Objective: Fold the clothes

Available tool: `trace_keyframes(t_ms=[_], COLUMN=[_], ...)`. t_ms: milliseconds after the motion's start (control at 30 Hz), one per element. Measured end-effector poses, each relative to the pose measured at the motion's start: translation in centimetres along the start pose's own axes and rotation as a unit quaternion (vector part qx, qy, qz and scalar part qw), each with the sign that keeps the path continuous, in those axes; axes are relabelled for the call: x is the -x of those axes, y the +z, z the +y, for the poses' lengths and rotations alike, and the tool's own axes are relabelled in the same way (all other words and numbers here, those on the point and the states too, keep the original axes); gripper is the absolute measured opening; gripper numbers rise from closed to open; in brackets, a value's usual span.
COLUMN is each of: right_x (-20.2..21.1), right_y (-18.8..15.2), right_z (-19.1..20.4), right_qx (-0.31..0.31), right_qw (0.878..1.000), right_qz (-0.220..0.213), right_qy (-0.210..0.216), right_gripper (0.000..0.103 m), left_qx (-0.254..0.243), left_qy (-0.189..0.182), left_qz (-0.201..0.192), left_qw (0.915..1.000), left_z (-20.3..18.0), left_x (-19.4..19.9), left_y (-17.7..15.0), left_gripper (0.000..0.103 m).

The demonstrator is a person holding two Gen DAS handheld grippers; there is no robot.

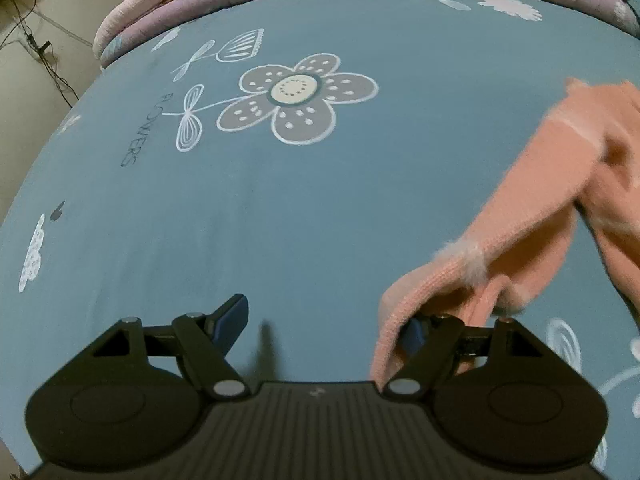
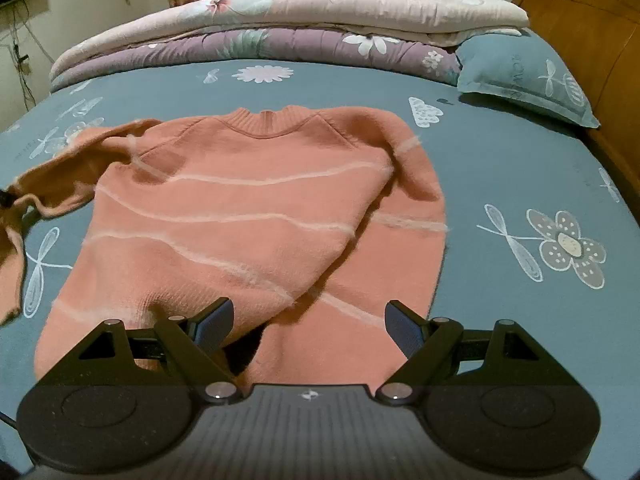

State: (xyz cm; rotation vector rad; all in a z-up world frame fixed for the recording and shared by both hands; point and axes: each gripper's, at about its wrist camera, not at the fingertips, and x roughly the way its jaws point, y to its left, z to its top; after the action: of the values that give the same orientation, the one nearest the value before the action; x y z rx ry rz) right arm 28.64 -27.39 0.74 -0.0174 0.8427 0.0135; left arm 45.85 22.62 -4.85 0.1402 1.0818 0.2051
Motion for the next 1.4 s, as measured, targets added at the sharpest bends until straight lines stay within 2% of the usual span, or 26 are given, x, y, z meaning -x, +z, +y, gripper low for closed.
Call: trace_keyframes(t_ms=[67,267,567,667,800,900,1100,1200,1333,1400], right_x=[0.0,-0.1,-1.1,-1.3,-1.7,-2.1,-2.5,-2.4,-2.2,-2.1], right_y=[0.0,-0.1,0.4,0.6,1.0,1.1,1.5,1.4,1.2,1.0], right_z=[0.0,-0.1,-0.1,-0.1,-0.1,-0.1,0.1,0.2,0.1,0.0], right_qx=[0.0,-0.003,0.0,0.003,0.008,0.009,0.015,0.015,0.009,0.008], right_qw=[1.0,1.0,1.0,1.0,1.0,1.0,0.999,0.999,0.999,1.0], right_qz=[0.003,0.008,0.012,0.01,0.009,0.011,0.012,0.01,0.011,0.011], right_qy=[-0.004,-0.01,0.003,0.009,0.017,0.022,0.029,0.031,0.028,0.025], right_gripper=[0.087,0.087,0.087,0.087,0.087,0.087,0.087,0.087,0.087,0.087], left_qx=[0.011,0.021,0.034,0.026,0.027,0.011,-0.01,-0.027,-0.019,-0.009], left_qy=[-0.006,-0.001,0.009,0.007,-0.016,-0.062,-0.115,-0.103,-0.091,-0.099], left_qz=[0.005,0.007,0.008,0.004,-0.024,-0.051,-0.047,-0.036,-0.011,-0.014], left_qw=[0.9999,0.9998,0.9994,0.9996,0.9992,0.9967,0.9922,0.9936,0.9956,0.9949], left_z=[0.9,1.8,2.9,2.6,0.8,-1.3,-4.1,-5.4,-5.6,-4.9], left_x=[-1.0,-1.5,-2.0,-0.5,3.1,5.5,5.6,4.1,1.9,1.3], left_y=[1.1,1.6,2.3,0.8,-2.0,-3.8,-4.9,-5.0,-5.2,-5.2], left_gripper=[0.078,0.078,0.077,0.077,0.077,0.08,0.08,0.08,0.08,0.082])
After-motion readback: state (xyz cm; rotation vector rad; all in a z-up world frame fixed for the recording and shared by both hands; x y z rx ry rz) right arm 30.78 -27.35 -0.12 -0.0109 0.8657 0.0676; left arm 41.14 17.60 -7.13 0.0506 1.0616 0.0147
